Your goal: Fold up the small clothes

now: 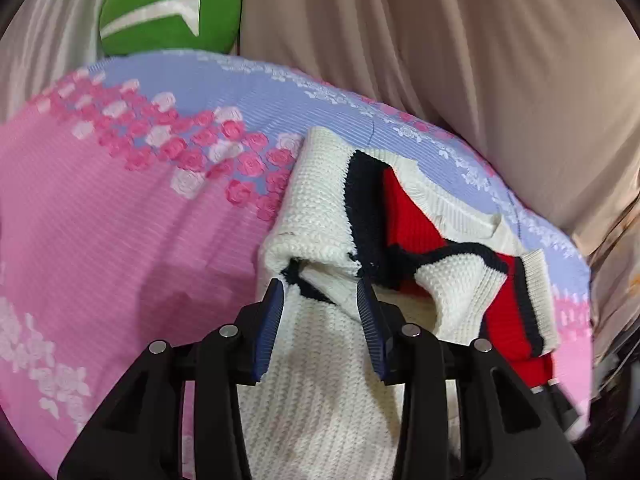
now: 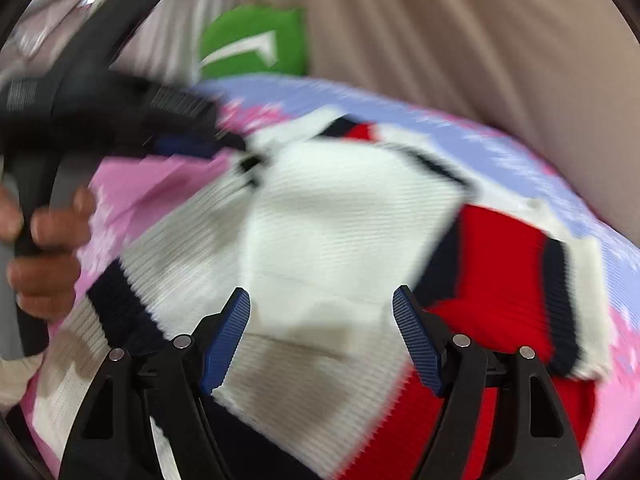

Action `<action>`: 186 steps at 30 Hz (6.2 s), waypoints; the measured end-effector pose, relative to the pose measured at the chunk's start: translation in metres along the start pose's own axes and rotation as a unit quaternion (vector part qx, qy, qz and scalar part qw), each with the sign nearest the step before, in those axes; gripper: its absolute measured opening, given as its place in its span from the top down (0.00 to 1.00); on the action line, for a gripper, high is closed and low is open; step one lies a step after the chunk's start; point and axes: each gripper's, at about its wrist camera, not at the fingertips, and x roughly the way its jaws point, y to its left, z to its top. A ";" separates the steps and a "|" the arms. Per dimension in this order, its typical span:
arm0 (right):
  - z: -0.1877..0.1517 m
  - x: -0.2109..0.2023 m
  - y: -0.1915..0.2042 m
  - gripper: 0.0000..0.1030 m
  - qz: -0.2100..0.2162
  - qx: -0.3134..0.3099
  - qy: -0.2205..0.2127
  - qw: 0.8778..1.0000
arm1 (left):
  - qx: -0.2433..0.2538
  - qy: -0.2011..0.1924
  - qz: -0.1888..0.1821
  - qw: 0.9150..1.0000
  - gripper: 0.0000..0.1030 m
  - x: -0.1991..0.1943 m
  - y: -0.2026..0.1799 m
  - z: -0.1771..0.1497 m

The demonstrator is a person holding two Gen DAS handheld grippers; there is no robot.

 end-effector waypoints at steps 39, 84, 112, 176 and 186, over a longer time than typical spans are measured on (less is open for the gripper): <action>-0.027 -0.103 -0.217 0.91 0.023 0.322 -0.187 0.928 | -0.058 -0.023 -0.019 0.998 0.86 0.005 -0.003 0.018; -0.038 -0.023 -0.167 0.85 -0.017 0.238 -0.030 0.971 | 0.060 0.000 0.092 0.994 0.95 0.040 -0.046 -0.012; -0.170 -0.161 -0.165 0.55 -0.138 0.325 -0.060 0.934 | 0.078 -0.004 0.090 0.993 0.71 -0.028 0.002 -0.059; -0.074 -0.200 -0.188 0.97 -0.052 0.295 -0.209 0.931 | 0.122 -0.070 -0.003 0.990 0.96 -0.074 -0.043 0.011; -0.098 -0.127 -0.236 0.84 -0.087 0.351 -0.128 0.924 | 0.098 0.006 0.042 0.994 0.81 0.030 -0.017 0.012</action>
